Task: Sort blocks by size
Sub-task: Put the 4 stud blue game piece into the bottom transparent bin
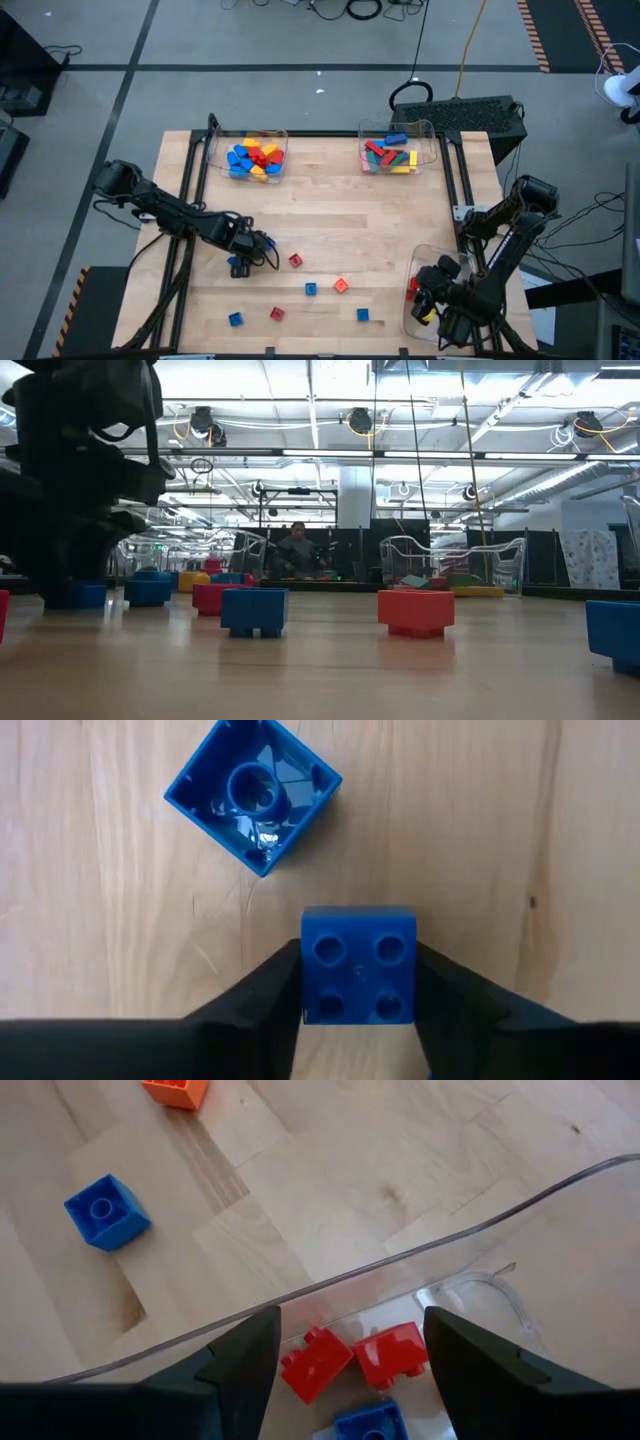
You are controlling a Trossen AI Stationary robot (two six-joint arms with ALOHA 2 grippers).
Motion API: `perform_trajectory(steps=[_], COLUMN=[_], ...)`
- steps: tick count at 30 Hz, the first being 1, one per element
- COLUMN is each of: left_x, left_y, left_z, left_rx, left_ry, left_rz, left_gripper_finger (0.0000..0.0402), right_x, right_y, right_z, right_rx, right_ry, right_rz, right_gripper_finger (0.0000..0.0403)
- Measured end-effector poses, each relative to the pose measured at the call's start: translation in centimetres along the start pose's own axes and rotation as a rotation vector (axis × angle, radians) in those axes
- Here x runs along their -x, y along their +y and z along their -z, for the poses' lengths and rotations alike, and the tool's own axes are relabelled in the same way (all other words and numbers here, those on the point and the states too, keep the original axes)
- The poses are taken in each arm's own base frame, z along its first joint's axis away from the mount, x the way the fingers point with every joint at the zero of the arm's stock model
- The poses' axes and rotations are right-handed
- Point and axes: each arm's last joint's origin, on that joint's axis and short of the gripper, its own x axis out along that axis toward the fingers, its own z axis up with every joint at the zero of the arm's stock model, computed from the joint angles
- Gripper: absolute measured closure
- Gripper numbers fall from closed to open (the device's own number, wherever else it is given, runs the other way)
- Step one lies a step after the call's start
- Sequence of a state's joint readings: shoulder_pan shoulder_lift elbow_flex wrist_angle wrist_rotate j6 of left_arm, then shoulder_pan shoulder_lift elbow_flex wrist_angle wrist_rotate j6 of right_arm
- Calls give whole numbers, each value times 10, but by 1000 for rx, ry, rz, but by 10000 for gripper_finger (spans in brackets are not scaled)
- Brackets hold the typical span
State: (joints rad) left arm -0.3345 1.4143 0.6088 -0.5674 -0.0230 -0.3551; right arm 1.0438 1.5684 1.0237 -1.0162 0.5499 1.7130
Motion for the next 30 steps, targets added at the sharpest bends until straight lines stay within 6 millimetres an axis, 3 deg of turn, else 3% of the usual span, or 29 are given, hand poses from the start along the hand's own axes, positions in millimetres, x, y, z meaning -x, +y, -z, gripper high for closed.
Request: perform_trajectory(steps=[2, 6, 15, 22, 30], left_x=[0, 2, 29, 49, 33], left_y=[-1, -3, -2, 6, -2], left_z=[-1, -8, -54, -89, -132], left_rx=[1, -43, -82, -104, -177], left_ry=[-6, -48, -262, -450, -442], left_rz=[15, 60, 246, 381, 470], left_gripper_finger=[259, 259, 259, 259, 259], right_x=[-1, -4, -14, -23, -47], right_y=[0, 7, 37, 54, 60], right_z=[-2, -9, -38, -79, -127], right_rx=[-7, 47, 396, 717, 938], right_ry=[-4, -80, -227, -479, -576], right_rz=[1, -51, -219, -183, -192], right_gripper_finger=[172, 172, 172, 172, 172])
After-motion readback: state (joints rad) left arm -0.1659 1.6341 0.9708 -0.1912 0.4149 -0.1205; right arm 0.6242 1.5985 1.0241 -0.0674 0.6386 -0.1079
